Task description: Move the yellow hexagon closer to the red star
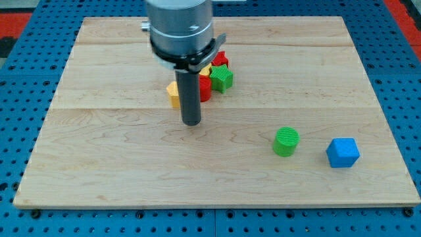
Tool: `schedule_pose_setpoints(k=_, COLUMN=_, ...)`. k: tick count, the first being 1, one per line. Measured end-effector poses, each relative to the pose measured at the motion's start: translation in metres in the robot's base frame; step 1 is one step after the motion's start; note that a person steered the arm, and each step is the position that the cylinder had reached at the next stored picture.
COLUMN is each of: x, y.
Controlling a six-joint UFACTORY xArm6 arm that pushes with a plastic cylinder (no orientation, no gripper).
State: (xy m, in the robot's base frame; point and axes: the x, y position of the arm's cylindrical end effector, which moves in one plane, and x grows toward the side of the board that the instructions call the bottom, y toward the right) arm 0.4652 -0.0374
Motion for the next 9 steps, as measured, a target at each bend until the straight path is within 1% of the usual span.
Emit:
schedule_pose_setpoints(k=1, x=-0.043, y=-0.076)
schedule_pose_setpoints(k=2, x=-0.056, y=-0.134)
schedule_pose_setpoints(k=3, x=-0.034, y=-0.147)
schedule_pose_setpoints(k=4, x=-0.022, y=-0.075)
schedule_pose_setpoints(k=6, x=-0.023, y=-0.003)
schedule_pose_setpoints(k=7, x=-0.052, y=-0.043)
schedule_pose_setpoints(k=8, x=-0.065, y=-0.119)
schedule_pose_setpoints(k=9, x=-0.097, y=-0.121)
